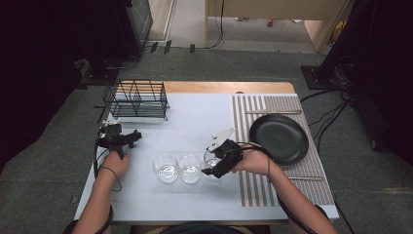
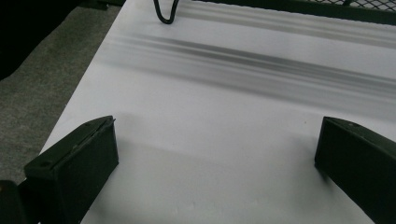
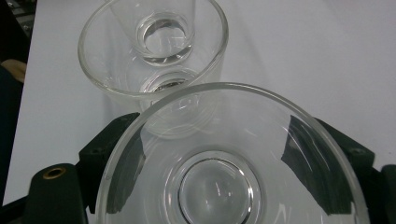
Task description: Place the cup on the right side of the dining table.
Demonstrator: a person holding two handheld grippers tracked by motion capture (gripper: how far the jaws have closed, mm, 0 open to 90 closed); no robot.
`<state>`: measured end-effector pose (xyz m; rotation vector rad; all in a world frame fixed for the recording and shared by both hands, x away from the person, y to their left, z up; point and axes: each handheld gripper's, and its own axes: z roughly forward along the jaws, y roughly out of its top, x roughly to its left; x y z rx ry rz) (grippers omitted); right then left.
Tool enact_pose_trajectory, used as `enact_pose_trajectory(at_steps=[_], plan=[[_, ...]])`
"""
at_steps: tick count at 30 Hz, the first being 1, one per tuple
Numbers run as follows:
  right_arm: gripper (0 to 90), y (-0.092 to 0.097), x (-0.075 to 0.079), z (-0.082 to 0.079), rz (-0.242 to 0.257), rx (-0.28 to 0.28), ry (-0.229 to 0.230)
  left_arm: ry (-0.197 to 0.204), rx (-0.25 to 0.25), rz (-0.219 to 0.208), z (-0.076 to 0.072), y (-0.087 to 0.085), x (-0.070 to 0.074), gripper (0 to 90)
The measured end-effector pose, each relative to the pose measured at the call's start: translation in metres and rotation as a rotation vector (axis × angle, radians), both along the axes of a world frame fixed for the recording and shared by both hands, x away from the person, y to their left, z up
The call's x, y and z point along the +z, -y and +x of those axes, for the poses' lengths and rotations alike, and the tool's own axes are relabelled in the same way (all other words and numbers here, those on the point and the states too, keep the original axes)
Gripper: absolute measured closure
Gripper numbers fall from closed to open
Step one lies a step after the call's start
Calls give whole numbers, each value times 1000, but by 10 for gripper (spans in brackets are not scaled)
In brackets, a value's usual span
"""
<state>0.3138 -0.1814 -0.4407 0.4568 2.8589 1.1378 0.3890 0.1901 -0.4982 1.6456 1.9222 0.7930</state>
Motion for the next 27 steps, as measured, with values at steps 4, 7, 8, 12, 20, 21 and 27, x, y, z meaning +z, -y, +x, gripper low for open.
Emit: enact_pose_trajectory(at_steps=[4,7,8,12,20,21,27], plan=[[192,1,1,1,4,-4,4,0,0,0,0,0,0,0],[192,1,1,2,10,-15,4,0,0,0,0,0,0,0],[192,2,1,2,12,-15,1,0,0,0,0,0,0,0],[192,3,0,4,8,-27,0,0,0,0,0,0,0,0],[192,4,1,6,14,-59,-2,0,0,0,0,0,0,0],[192,4,1,6,16,-61,-1,0,0,0,0,0,0,0],[192,5,2,8,10,-93,-6,0,0,0,0,0,0,0]])
